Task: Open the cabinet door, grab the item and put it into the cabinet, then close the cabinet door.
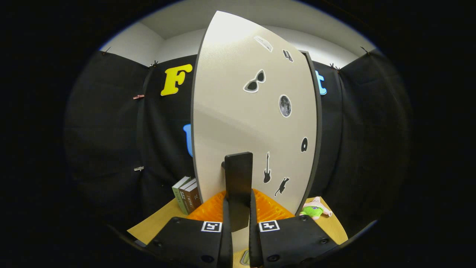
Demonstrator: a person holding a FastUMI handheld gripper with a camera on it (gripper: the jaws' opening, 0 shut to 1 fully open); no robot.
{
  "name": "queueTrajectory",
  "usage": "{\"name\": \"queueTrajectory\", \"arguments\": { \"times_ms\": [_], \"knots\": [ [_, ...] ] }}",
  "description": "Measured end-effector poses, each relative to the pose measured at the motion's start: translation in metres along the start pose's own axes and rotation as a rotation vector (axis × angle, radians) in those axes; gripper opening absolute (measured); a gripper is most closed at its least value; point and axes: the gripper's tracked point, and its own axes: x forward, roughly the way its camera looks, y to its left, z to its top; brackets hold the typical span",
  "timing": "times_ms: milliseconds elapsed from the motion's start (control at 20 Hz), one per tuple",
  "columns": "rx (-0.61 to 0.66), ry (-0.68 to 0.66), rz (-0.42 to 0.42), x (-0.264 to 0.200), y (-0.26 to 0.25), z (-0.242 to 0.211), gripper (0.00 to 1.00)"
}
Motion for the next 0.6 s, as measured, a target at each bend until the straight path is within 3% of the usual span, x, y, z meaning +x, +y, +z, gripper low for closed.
{"name": "queueTrajectory", "arguments": {
  "times_ms": [500, 600],
  "knots": [
    [0.053, -0.001, -0.176, -0.028, -0.046, 0.0, 0.2],
    [0.05, -0.004, -0.215, -0.029, -0.058, 0.0, 0.15]
  ]
}}
